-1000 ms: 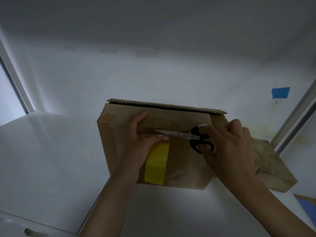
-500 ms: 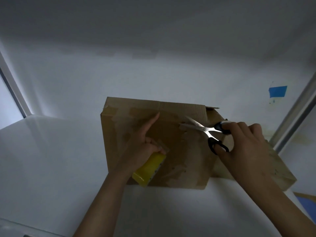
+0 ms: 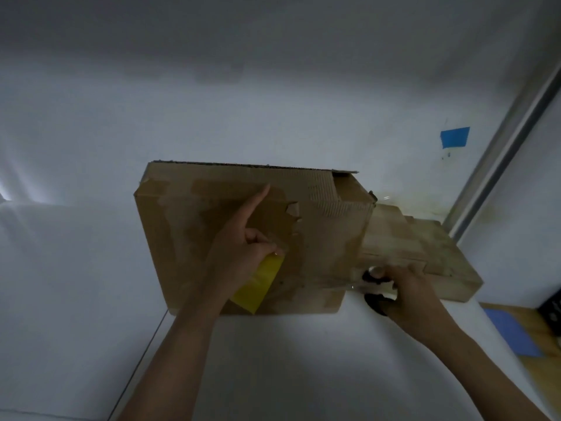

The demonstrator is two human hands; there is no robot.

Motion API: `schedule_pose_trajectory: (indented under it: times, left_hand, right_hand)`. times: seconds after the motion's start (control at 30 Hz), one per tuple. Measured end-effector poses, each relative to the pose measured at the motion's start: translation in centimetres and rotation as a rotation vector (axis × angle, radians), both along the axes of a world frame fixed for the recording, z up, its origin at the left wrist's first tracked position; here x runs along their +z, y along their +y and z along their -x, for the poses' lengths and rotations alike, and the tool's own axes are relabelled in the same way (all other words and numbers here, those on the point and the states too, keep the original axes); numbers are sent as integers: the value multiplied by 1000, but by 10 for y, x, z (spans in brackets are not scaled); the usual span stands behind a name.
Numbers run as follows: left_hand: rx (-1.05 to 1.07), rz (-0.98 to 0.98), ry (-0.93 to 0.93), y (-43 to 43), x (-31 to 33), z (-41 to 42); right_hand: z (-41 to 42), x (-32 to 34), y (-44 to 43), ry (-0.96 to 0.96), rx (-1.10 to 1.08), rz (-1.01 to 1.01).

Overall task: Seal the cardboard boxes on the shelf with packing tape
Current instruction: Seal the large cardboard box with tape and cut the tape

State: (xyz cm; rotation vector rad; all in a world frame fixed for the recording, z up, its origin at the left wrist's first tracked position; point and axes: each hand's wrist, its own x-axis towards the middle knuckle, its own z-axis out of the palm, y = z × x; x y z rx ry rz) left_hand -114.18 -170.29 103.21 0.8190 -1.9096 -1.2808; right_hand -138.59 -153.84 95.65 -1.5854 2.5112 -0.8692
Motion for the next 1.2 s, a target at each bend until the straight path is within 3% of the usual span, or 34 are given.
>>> schedule_pose_trajectory:
  times: [0.07, 0.27, 0.53, 0.6, 0.77, 0.87, 0.97, 1.1, 1.2]
  left_hand:
    - [15, 2, -18, 0, 1, 0]
    - [30, -7, -64, 1, -1, -3]
    - [51, 31, -75, 5, -3, -4]
    - [53, 28, -69, 6, -4, -5]
    - [68, 52, -47, 9, -10, -8]
    - [72, 72, -41, 12, -13, -10]
    - [71, 66, -27, 13, -14, -13]
    - [66, 69, -45, 15, -10, -15]
    - [65, 57, -55, 18, -9, -16]
  right_hand:
    - [12, -15, 10, -134, -64, -215]
    - [19, -44, 25, 0, -167, -703]
    - [24, -54, 27, -68, -213, -744]
    - [24, -43, 22, -60, -246, -611]
    - [0, 35, 0, 23, -254, 232]
    - [-30, 89, -9, 112, -173, 581]
    - [-45, 121, -27, 212, -37, 600]
    - [-49, 137, -68, 372, 124, 390]
    - [-50, 144, -101, 355, 215, 209]
